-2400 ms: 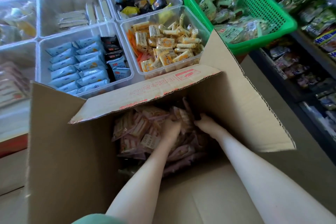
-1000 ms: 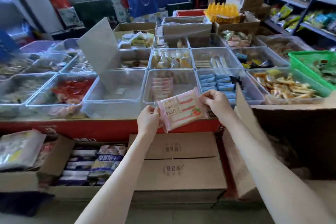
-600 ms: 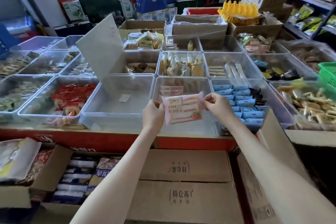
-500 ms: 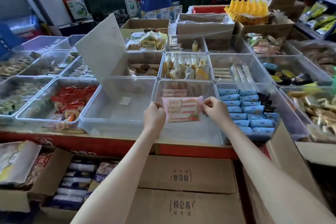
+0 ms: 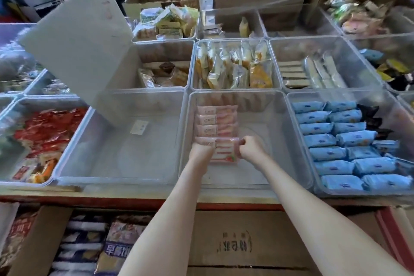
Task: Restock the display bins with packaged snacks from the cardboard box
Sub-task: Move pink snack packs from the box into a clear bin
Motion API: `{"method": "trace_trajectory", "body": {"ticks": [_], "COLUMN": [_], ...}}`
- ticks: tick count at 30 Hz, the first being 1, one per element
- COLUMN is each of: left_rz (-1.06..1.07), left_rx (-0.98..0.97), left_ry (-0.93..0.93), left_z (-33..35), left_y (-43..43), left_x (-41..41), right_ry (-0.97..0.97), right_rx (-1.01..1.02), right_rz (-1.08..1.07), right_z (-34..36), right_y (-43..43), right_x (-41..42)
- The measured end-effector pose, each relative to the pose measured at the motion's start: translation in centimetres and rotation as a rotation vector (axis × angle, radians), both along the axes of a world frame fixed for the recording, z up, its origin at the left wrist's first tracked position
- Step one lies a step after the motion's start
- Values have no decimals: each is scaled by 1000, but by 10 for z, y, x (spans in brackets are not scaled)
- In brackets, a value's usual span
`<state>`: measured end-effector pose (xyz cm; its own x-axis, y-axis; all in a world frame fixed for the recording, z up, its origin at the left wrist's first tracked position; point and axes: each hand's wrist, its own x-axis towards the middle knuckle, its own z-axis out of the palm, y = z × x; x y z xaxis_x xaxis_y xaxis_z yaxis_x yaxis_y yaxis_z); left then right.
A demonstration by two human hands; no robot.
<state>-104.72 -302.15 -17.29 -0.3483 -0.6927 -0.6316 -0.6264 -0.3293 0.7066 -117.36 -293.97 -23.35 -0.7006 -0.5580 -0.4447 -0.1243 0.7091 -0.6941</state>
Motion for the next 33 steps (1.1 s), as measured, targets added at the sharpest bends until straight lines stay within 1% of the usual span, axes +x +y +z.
{"method": "trace_trajectory", "body": {"ticks": [3,4,7,9,12,16,21,24,29,33], "left_rz": [-14,-22,-35,-62,-88,-203,-506,-627,-781,-881], "left_rx": [31,30,69,79,35,-66,-333,-504,-630,-708], "left_ry": [32,41,49,33,-1,11,76,112,212,320], "left_z": [-10,-12,-16,-9,8,30,78,115,162,186], "left_y": [-6,-8,-12,-11,-3,25,76,114,200,296], "left_x": [-6,-6,-4,0,7,12,6,0,-10,-20], "right_ry": [-86,-109,-105,-61,113,274,474,545,624,723], "right_rx": [10,22,44,69,190,216,175,142,118,82], "right_rz": [7,22,26,29,44,85,61,52,3,-49], "right_z": [-38,-37,2,17,42,84,153,193,235,260], "right_y": [-6,-7,-2,2,11,32,69,105,206,312], "right_x": [-15,-15,3,10,16,29,30,28,32,27]}}
